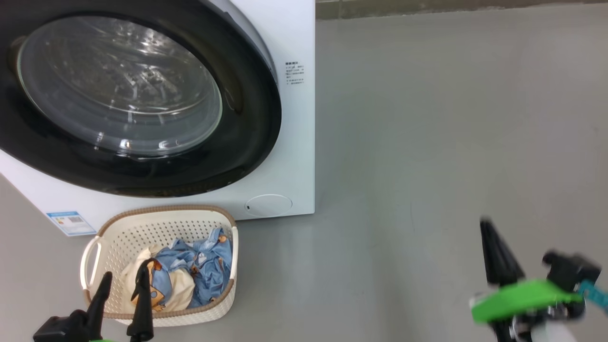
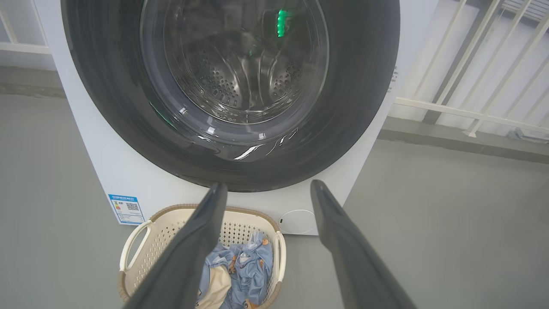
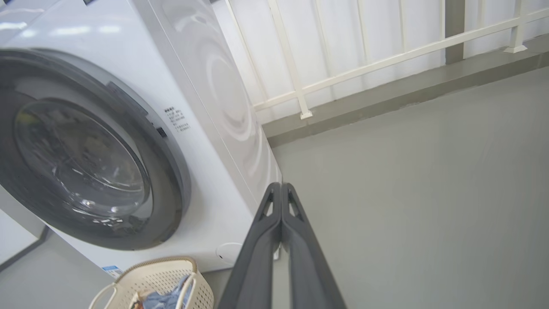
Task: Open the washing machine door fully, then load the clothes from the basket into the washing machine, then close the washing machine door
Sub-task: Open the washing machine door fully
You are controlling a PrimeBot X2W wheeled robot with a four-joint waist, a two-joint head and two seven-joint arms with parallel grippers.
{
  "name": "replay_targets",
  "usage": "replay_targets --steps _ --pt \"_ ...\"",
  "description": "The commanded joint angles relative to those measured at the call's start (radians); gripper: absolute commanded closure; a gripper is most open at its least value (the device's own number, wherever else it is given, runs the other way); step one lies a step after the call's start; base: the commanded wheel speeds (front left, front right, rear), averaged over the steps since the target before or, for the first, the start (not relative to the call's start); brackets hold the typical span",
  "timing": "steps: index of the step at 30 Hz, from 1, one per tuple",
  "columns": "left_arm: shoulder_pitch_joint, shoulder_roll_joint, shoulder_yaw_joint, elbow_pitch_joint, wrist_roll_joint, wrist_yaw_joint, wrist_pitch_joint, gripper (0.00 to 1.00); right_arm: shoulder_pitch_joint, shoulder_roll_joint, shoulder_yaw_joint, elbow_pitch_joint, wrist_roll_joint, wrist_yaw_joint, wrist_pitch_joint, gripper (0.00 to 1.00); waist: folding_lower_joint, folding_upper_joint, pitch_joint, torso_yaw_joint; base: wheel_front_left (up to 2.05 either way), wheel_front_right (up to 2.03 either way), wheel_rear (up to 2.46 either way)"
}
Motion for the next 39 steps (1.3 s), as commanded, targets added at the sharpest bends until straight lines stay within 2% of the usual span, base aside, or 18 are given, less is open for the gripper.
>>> replay_targets --steps 1,7,13,17,19,21,25,28,29,30,35,39 --pt "-0.027 0.013 0.030 -0.029 -0.008 -0.002 -0.009 0.00 -0.066 0.003 0.032 -0.046 0.040 0.002 -0.012 1.00 0.0000 0.0000 0.006 0.001 0.00 0.00 0.00" --pt "-0.036 0.004 0.019 -0.033 -0.013 -0.002 -0.009 0.00 -0.205 0.028 0.056 -0.134 0.301 0.002 -0.012 1.00 0.0000 0.0000 0.027 0.012 0.00 0.00 0.00" --pt "-0.078 0.003 -0.006 -0.036 -0.024 -0.002 -0.009 0.00 -0.366 0.033 0.070 -0.221 0.545 0.002 -0.012 1.00 0.0000 0.0000 0.071 0.051 0.00 0.00 0.00" --pt "-0.110 -0.002 -0.018 -0.057 -0.034 -0.002 -0.009 0.00 -0.459 0.029 0.073 -0.204 0.675 0.002 -0.012 1.00 0.0000 0.0000 0.104 0.086 0.00 0.00 0.00" --pt "-0.122 -0.005 -0.029 -0.063 -0.038 -0.002 -0.009 0.00 -0.508 0.016 0.102 -0.173 0.776 0.002 -0.012 1.00 0.0000 0.0000 0.120 0.105 0.00 0.00 0.00" --pt "-0.134 -0.008 -0.040 -0.066 -0.043 -0.002 -0.009 0.00 -0.560 -0.024 0.150 -0.144 0.860 0.002 0.011 1.00 0.0000 0.0000 0.140 0.124 0.00 0.00 0.00" --pt "-0.166 -0.019 -0.052 -0.083 -0.045 -0.002 -0.009 0.00 -0.653 -0.096 0.203 -0.100 1.021 0.002 0.120 1.00 0.0000 0.0000 0.178 0.166 0.00 0.00 0.00" --pt "-0.181 -0.025 -0.064 -0.089 -0.047 -0.002 -0.009 0.00 -0.692 -0.130 0.219 -0.071 1.063 0.002 0.172 1.00 0.0000 0.0000 0.197 0.188 0.00 0.00 0.00" --pt "-0.194 -0.031 -0.072 -0.094 -0.051 -0.002 -0.009 0.00 -0.729 -0.155 0.238 -0.040 1.098 0.002 0.239 1.00 0.0000 0.0000 0.217 0.205 0.00 0.00 0.00" --pt "-0.194 -0.031 -0.072 -0.094 -0.051 -0.002 -0.009 0.00 -0.729 -0.155 0.238 -0.040 1.098 0.002 0.239 1.00 0.0000 0.0000 0.217 0.205 0.00 0.00 0.00" --pt "-0.221 -0.042 -0.086 -0.100 -0.063 -0.002 -0.009 0.00 -0.803 -0.199 0.292 0.032 1.151 0.002 0.412 1.00 0.0000 0.0000 0.259 0.236 0.00 0.00 0.00" --pt "-0.235 -0.048 -0.097 -0.098 -0.071 -0.002 -0.009 0.00 -0.855 -0.211 0.307 0.081 1.174 0.002 0.502 1.00 0.0000 0.0000 0.288 0.250 0.00 0.00 0.00"
